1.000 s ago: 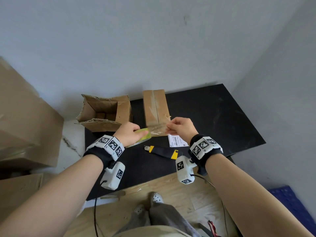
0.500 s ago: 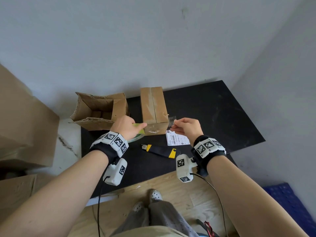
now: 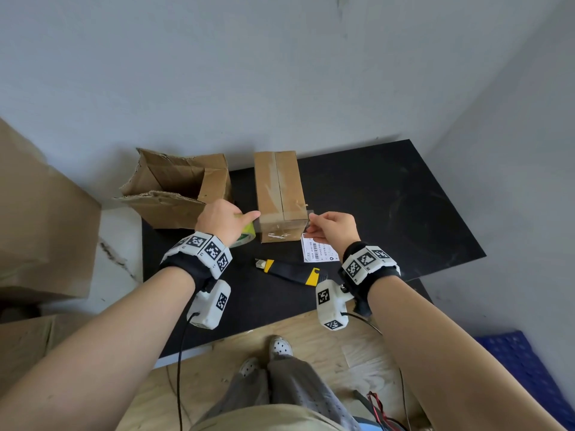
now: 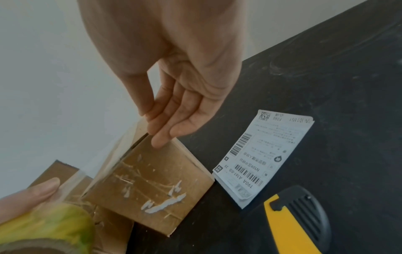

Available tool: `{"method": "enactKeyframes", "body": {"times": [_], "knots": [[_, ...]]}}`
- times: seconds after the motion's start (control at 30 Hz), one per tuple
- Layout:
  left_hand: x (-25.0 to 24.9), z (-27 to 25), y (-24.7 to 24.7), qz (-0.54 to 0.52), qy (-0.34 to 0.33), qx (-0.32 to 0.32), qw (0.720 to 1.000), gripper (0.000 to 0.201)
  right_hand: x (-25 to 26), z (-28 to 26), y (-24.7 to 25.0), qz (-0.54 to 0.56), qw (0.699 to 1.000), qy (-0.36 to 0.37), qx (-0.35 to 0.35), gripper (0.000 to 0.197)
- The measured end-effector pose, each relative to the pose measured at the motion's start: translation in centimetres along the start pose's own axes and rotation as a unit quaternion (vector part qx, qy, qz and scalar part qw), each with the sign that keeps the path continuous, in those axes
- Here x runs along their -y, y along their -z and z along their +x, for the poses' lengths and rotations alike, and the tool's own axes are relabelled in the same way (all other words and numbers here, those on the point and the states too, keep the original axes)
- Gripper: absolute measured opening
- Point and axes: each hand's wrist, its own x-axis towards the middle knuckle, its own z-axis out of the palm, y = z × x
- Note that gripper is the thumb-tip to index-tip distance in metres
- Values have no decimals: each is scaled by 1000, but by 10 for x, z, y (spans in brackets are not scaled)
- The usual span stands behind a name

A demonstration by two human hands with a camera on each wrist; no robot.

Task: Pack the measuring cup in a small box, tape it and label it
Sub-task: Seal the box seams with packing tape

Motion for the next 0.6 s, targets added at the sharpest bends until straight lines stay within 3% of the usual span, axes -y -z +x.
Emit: {"method": "enactKeyframes", "body": {"times": [0.6], "knots": [[-1, 8, -18, 2, 6, 13, 1000, 61, -14, 12, 4, -19, 999, 8, -38, 21]]}}
